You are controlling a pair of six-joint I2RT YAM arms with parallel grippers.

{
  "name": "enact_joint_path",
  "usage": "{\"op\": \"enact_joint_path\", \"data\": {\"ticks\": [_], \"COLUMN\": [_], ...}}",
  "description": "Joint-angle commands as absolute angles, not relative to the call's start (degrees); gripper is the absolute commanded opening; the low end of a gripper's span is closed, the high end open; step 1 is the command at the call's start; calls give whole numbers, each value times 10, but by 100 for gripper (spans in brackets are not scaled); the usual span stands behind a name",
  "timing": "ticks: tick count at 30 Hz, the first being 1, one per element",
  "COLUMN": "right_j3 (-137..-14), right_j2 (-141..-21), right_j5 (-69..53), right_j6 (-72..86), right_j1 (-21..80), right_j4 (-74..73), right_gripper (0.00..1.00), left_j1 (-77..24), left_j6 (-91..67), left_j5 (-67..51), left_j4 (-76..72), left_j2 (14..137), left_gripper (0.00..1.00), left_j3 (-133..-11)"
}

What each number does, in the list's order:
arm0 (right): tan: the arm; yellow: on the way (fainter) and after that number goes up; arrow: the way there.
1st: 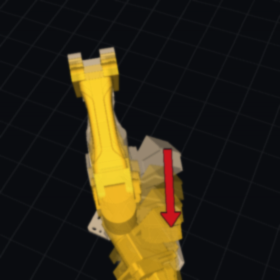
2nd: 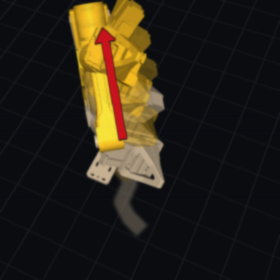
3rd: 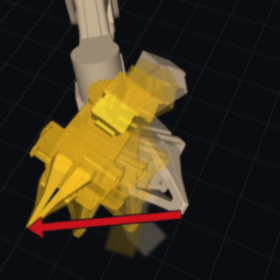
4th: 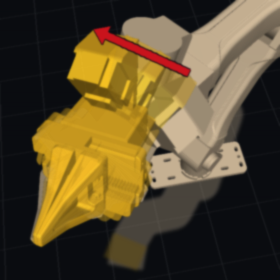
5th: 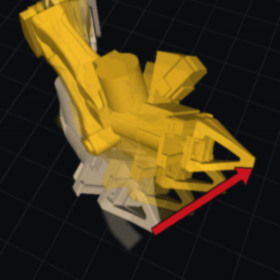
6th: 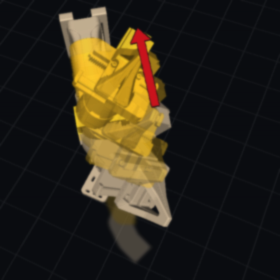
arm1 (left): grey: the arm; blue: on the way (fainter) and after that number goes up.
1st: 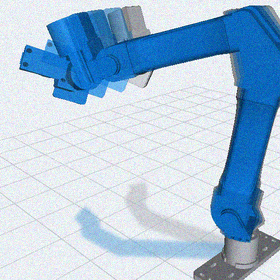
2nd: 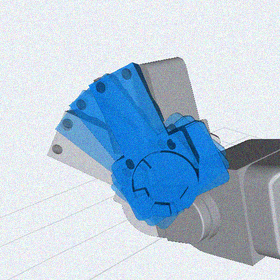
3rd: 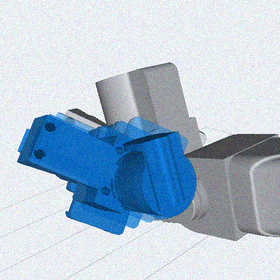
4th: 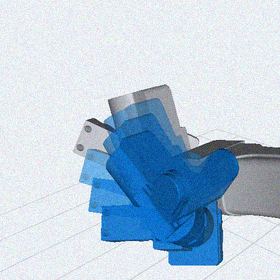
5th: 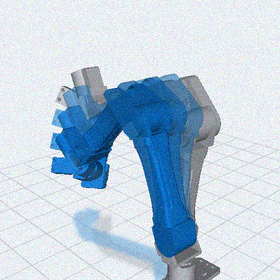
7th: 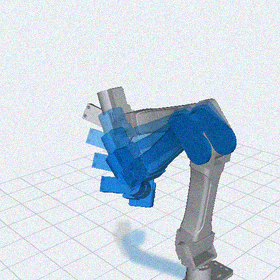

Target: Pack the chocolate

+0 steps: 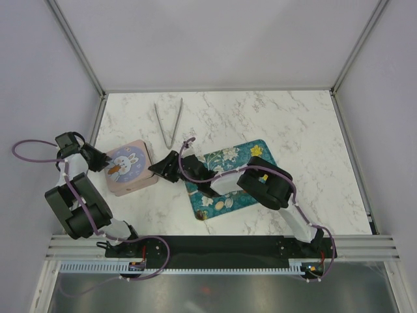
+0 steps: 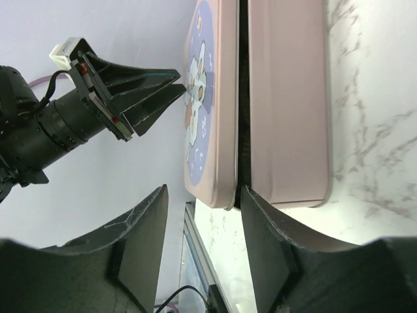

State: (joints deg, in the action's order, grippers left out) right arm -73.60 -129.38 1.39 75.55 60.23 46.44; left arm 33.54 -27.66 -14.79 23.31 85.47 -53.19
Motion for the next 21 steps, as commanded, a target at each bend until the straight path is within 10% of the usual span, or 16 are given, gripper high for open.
{"op": "enact_joint_path", "data": {"ticks": [1, 21], "right_j3": [-711, -970], "right_j2": [-1248, -1319], "right_j5": [31, -48], "right_j6": [725, 455], "right_j1": [593, 566], "right_j4": [438, 149], "right_gripper": [58, 75], "left_j1": [336, 335], "left_j6": [-254, -256], "left_j5": [-157, -183], "left_j4": [249, 247], "left_j2": [871, 871], "left_gripper": [33, 32], "left_j3": [-534, -540]}}
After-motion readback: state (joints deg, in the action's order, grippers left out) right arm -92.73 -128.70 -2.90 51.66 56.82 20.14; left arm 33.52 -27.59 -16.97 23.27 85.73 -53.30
